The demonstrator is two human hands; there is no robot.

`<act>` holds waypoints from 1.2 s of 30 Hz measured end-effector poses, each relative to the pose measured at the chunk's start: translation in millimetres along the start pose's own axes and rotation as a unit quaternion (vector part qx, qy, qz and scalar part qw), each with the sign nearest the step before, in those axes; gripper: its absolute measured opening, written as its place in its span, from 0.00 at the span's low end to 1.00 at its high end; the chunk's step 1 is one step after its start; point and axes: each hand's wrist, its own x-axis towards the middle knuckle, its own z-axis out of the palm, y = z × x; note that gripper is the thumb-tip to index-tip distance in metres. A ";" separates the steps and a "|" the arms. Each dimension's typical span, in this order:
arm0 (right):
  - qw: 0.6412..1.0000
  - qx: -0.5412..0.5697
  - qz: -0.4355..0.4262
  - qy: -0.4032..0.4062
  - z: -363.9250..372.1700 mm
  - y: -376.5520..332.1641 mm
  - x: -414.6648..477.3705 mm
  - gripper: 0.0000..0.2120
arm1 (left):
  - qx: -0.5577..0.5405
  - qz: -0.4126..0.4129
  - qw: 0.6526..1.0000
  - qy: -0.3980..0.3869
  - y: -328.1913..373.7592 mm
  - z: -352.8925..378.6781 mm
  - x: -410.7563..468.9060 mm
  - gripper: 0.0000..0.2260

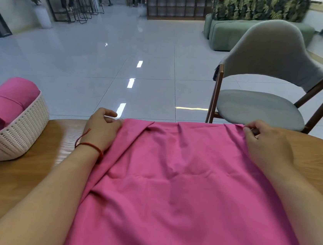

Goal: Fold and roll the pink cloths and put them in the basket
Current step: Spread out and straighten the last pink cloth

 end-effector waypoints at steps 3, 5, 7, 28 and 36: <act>0.999 0.026 0.026 -0.014 -3.6 5.2 6.0 0.08 | -0.022 0.011 0.999 0.040 -2.6 -2.0 2.8 0.08; 0.998 0.031 0.043 -0.018 -11.0 10.2 11.8 0.09 | -0.012 0.018 0.998 0.064 -4.1 -7.7 7.4 0.06; 0.998 0.017 0.059 -0.019 -19.7 20.2 17.8 0.10 | 0.015 0.024 0.997 0.072 -8.4 -14.9 12.1 0.04; 0.974 0.017 0.212 0.075 -41.7 212.0 77.5 0.11 | 0.327 0.036 0.942 0.062 -61.8 -74.2 58.8 0.13; 0.979 -0.129 0.161 0.001 -70.3 132.7 51.7 0.11 | 0.398 0.018 0.917 0.025 -65.3 -89.3 63.9 0.12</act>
